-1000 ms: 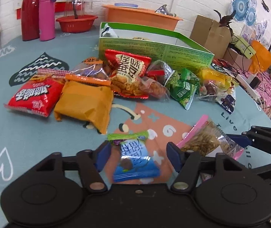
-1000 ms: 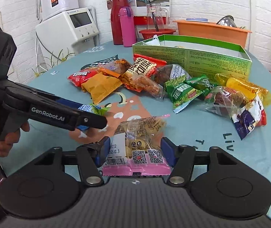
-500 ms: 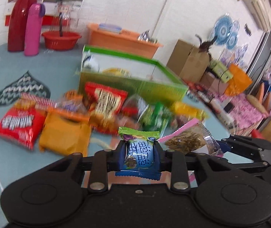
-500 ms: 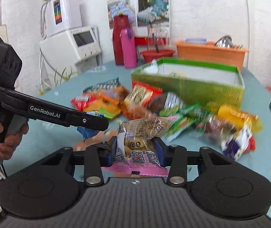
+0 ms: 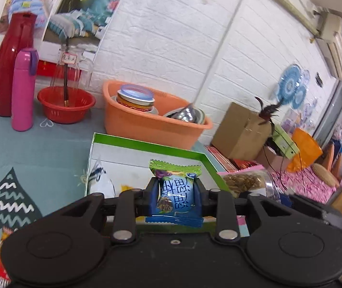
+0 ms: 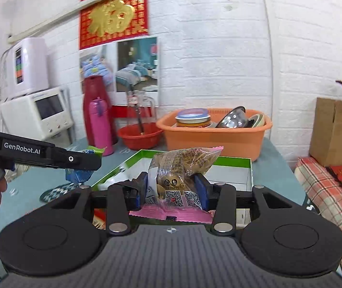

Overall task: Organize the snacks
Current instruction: 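Carry both packets over the green box and open both grippers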

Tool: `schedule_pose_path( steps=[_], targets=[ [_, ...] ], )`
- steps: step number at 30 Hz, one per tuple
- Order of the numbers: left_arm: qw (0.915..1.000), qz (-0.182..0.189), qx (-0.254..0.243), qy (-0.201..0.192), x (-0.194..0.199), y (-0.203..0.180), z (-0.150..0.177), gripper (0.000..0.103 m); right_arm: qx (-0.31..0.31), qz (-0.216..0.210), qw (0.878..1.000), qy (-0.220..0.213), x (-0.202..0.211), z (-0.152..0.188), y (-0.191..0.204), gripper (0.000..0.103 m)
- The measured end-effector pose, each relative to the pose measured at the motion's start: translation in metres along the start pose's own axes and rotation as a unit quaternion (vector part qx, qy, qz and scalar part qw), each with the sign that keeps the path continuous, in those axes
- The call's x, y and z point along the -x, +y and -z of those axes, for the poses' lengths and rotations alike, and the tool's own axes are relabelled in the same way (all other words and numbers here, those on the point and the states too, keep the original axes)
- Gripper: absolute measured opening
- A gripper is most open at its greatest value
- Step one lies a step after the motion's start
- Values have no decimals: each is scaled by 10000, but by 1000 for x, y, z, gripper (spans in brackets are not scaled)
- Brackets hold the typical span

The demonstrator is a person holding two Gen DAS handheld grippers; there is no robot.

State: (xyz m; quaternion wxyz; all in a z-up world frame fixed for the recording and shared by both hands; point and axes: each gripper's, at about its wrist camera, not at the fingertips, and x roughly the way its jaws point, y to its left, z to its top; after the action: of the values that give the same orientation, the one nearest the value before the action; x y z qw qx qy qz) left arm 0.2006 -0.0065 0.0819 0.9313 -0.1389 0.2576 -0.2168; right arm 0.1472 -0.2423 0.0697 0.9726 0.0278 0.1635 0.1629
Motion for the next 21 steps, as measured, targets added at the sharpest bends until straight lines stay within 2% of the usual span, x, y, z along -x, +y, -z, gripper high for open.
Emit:
schedule_pose_path(
  steps=[6, 12, 13, 14, 16, 18, 21],
  targets=[
    [9996, -148, 202, 162, -49, 27, -17, 79, -326, 108, 9991, 241, -66, -1, -22, 73],
    [9992, -184, 82, 343, -83, 34, -18, 80, -704, -18, 9964, 478, -105, 2, -30, 74],
    [9990, -210, 73, 385, -86, 35, -18, 92, -721, -27, 9961, 501, -110, 2, -30, 75],
    [9988, -210, 87, 430, -89, 37, -17, 103, -714, -36, 9958, 570, -116, 3, -29, 78],
    [9986, -275, 193, 409, -85, 40, -13, 103, -697, 18, 9951, 707, -123, 4, -31, 92],
    [9989, -425, 144, 169, -73, 40, -9, 103, -695, 94, 9960, 555, -115, 4, -34, 103],
    [9990, -417, 33, 166, -57, 35, -9, 103, -760, 239, 9962, 339, -93, -1, -40, 103]
  ],
)
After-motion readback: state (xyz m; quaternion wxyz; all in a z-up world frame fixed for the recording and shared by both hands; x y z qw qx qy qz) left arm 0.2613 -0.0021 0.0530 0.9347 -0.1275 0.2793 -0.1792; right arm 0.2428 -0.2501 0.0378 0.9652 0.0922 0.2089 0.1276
